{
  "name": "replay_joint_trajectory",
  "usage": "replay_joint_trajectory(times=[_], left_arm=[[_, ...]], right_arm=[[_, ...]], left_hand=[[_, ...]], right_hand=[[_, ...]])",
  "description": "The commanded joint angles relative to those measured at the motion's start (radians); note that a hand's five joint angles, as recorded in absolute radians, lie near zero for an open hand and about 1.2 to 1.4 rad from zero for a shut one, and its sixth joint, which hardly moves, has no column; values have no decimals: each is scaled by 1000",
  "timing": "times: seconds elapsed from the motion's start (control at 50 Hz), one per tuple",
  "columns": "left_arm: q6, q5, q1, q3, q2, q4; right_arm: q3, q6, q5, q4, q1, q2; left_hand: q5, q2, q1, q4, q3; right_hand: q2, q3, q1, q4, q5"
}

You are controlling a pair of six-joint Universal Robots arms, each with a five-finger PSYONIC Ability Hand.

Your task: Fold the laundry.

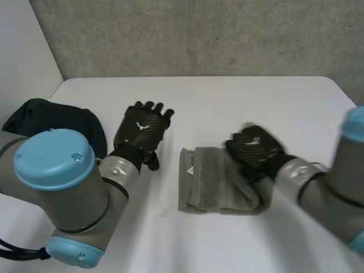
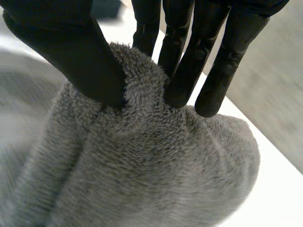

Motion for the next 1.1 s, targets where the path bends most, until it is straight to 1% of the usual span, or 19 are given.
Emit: replay_joint_trajectory(times=[0.02,0.04,0.06,0.12,0.14,0.16,0.18,0.22,0.26,0.3,0.36,0.44,0.54,0.58,0.62,0.76,0.82,0.98,1.1], left_arm=[[-2,-10,11,-3,12,0],[-2,-10,11,-3,12,0],[-5,-10,12,-1,10,2],[-20,-10,12,13,9,2],[-27,-10,14,17,9,3],[-37,-10,14,26,9,3],[-45,-10,11,36,9,3],[-57,-10,9,54,3,2],[-80,-10,3,80,-2,2],[-103,-7,-4,100,-11,0],[-125,-4,-23,122,-34,0],[-152,-2,-73,160,-72,-20],[-180,-2,-130,220,-160,-75],[-186,-4,-138,238,-189,-95],[-197,-5,-143,258,-226,-126],[-206,-8,-138,277,-302,-215],[-203,-8,-133,275,-319,-236],[-195,-8,-130,277,-347,-282],[-180,-8,-129,286,-338,-284]], right_arm=[[-93,-4,20,7,233,138],[-97,-4,28,8,237,147],[-103,2,51,11,237,158],[-105,9,77,7,235,151],[-103,23,97,-1,237,142],[-102,34,106,-2,237,135],[-102,49,115,-2,237,126],[-100,113,149,2,209,88],[-90,173,168,5,162,51],[-70,278,177,13,79,7],[-39,397,163,21,-5,-27],[-24,471,116,76,-55,-35],[-23,471,65,129,-81,-21],[-25,470,57,129,-86,-12],[-31,470,50,125,-84,32],[-56,454,37,108,-72,154],[-57,416,45,90,-70,186],[-54,292,51,82,-69,195],[-53,281,51,80,-69,189]], left_hand=[[-39,-19,-5,-17,-26],[-39,-19,-5,-17,-26],[-39,-19,-5,-17,-26],[-39,-19,-5,-17,-26],[-39,-19,-5,-17,-26],[-39,-19,-5,-17,-26],[-39,-19,-5,-17,-26],[-39,-19,-5,-17,-26],[-39,-19,-5,-17,-26],[-36,-16,-2,-14,-23],[-36,-16,-2,-14,-23],[-36,-16,-2,-14,-23],[-33,-13,1,-11,-20],[-30,-10,3,-8,-17],[-24,-4,9,-3,-11],[-24,-4,9,-3,-11],[-21,-1,12,0,-8],[-21,-1,12,0,-8],[-21,-1,12,0,-8]], right_hand=[[227,210,449,208,231],[147,130,368,128,150],[-124,-142,97,-143,-121],[-320,-337,-99,-339,-317],[-591,-608,-370,-610,-588],[-745,-762,-524,-764,-741],[-860,-877,-638,-879,-856],[-957,-975,-736,-976,-954],[-995,-1012,-773,-1013,-991],[-995,-1012,-773,-1013,-991],[-995,-1012,-773,-1013,-991],[-995,-1012,-773,-1013,-991],[-995,-1012,-773,-1013,-991],[-995,-1012,-773,-1013,-991],[-995,-1012,-773,-1013,-991],[-995,-1012,-773,-1013,-991],[-995,-1012,-773,-1013,-991],[-995,-1012,-773,-1013,-991],[-995,-1012,-773,-1013,-991]])
